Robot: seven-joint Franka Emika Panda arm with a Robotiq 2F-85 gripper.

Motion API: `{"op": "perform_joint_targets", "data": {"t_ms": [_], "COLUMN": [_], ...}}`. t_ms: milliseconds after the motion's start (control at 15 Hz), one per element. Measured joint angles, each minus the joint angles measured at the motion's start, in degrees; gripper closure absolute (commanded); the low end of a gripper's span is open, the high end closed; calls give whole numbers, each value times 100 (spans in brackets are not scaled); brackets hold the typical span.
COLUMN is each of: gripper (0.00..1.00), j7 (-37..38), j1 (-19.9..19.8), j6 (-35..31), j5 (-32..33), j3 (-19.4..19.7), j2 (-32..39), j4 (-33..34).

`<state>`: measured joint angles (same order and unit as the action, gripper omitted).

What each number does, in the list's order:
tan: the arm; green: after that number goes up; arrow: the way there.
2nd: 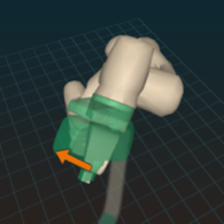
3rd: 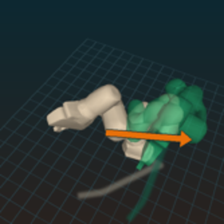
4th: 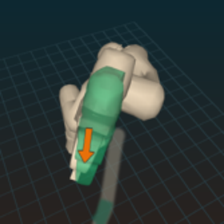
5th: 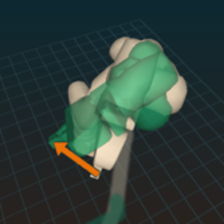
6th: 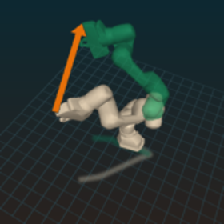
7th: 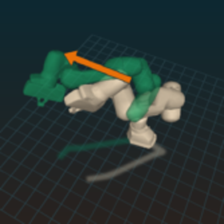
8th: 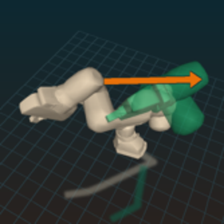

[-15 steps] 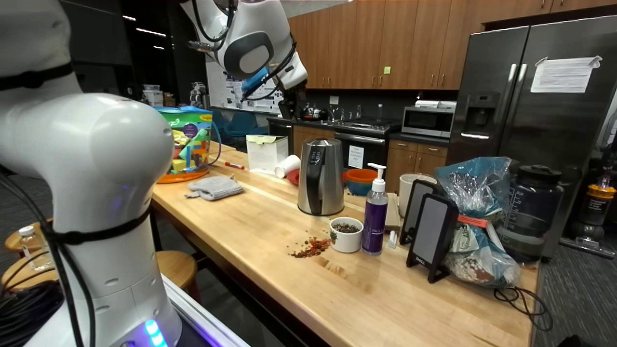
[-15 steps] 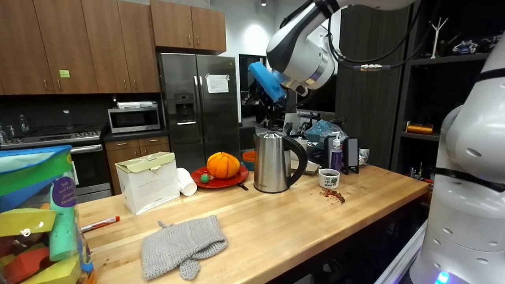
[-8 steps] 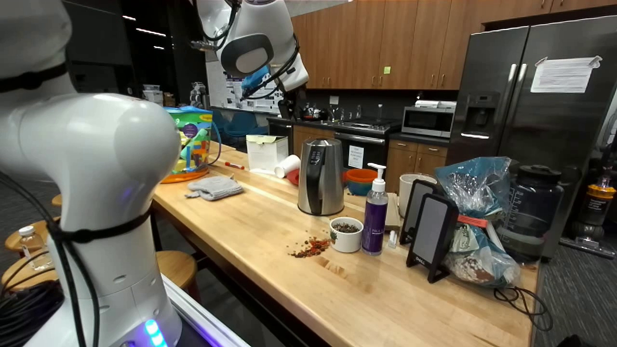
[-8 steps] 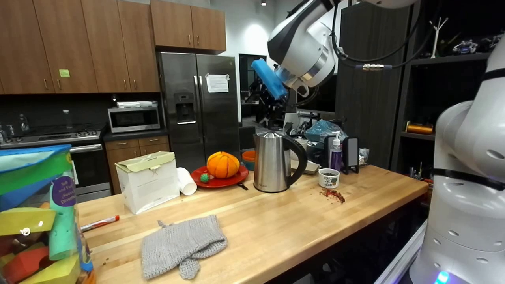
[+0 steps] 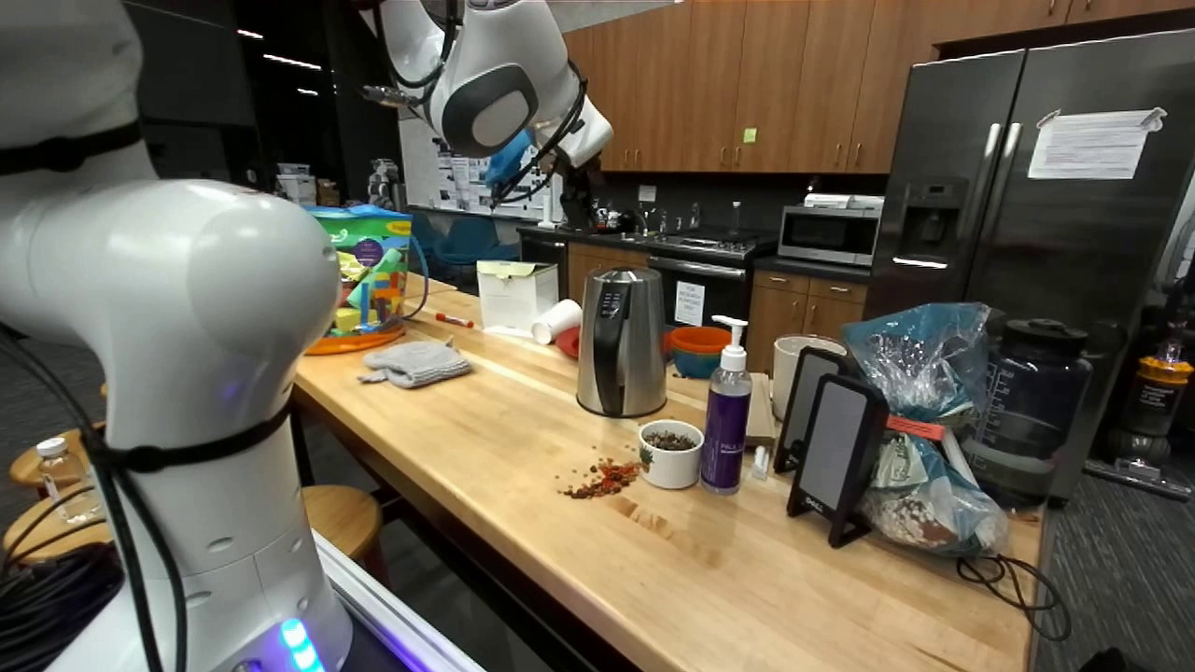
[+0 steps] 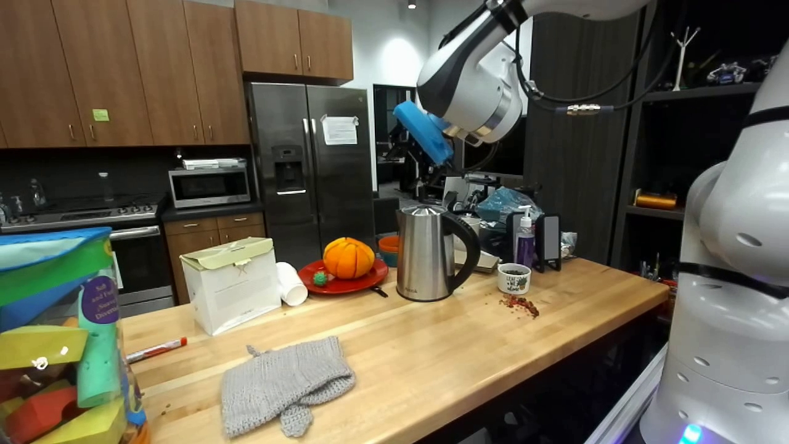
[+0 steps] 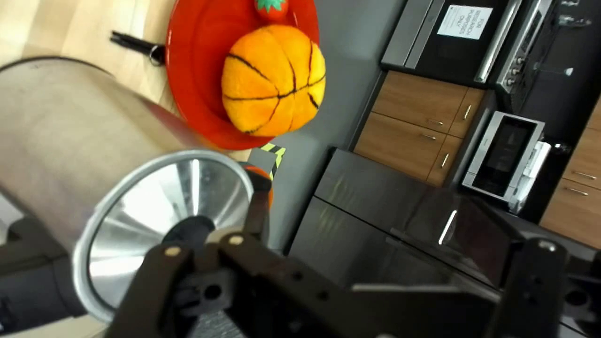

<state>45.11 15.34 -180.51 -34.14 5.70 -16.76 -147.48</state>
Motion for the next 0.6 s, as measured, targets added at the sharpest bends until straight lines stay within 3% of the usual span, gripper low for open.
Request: {"op": "perform_joint_targets", "data": {"t_ms": [333,600], "gripper": [0,0], "j7": [-66,-54], "j1": [-1274,-1698], "j6": [231,885], "j5": [958,1283], "j3": [-446,-574], "j2": [-24,-118], "j4": [51,251]}}
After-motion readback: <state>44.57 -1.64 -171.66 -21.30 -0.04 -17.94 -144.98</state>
